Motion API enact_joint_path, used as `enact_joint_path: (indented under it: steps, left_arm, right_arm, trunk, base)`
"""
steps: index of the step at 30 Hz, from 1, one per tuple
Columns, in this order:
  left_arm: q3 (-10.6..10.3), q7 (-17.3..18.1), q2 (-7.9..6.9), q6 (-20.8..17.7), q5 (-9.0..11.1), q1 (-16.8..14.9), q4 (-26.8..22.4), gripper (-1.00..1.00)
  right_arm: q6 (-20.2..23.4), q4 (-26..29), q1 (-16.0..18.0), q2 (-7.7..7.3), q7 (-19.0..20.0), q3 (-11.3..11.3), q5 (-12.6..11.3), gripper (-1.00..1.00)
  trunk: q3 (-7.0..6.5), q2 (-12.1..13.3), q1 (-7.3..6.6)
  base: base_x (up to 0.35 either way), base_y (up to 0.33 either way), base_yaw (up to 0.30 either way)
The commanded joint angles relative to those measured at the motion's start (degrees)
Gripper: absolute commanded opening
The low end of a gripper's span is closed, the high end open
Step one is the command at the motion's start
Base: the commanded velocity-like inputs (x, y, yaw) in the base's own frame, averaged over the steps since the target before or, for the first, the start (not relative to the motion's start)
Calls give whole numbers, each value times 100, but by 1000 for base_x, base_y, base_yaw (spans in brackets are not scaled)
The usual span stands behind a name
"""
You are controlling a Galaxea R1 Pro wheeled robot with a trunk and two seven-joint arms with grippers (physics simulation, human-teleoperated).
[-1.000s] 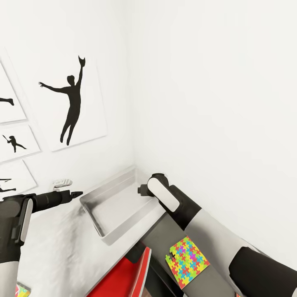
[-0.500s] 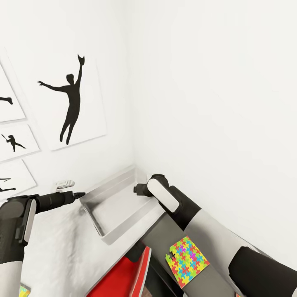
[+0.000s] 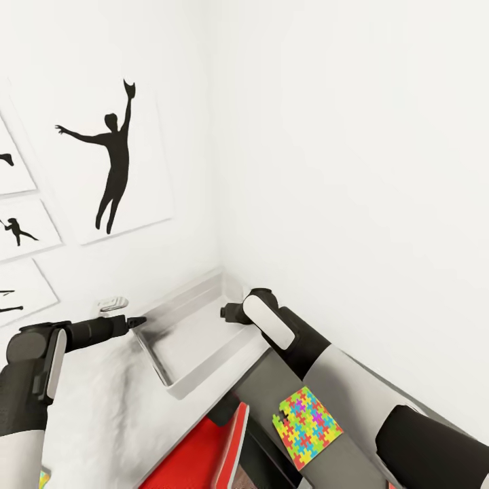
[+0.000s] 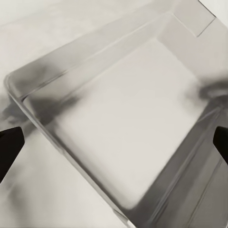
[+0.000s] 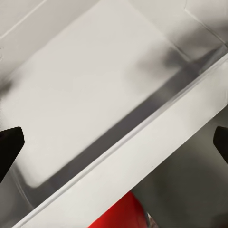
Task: Put all the toys in the child's room - the three board games (two on the bed and one on the table), the two jigsaw puzzles on the table, and the tennis ball on the table - inside the toy box on the table in the child's room.
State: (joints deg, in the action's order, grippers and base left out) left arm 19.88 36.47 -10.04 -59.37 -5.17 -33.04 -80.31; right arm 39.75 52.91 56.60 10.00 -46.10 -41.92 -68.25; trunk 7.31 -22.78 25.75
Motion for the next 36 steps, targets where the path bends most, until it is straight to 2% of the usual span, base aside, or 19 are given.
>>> enact_joint_path:
  steps: [1,21,27,36]
  left_arm:
    - [7,55,4,-19,-54,-8,13,100]
    - [7,53,11,-13,-27,-9,123,100]
    - [2,59,19,-13,-12,-8,127,100]
    - [5,71,109,-13,-5,-10,123,100]
  right_arm:
    - [7,3,8,0,-27,-9,-40,100]
    - [6,0,8,0,32,-3,-46,100]
    - [6,0,8,0,218,-1,4,100]
    - [-2,0,8,0,397,0,29,100]
  trunk:
    - [23,-14,4]
    - [208,-14,4]
    - [263,-14,4]
    - [346,-14,4]
  base:
    - [0,0,0]
    - [0,0,0]
    - [0,0,0]
    - [0,0,0]
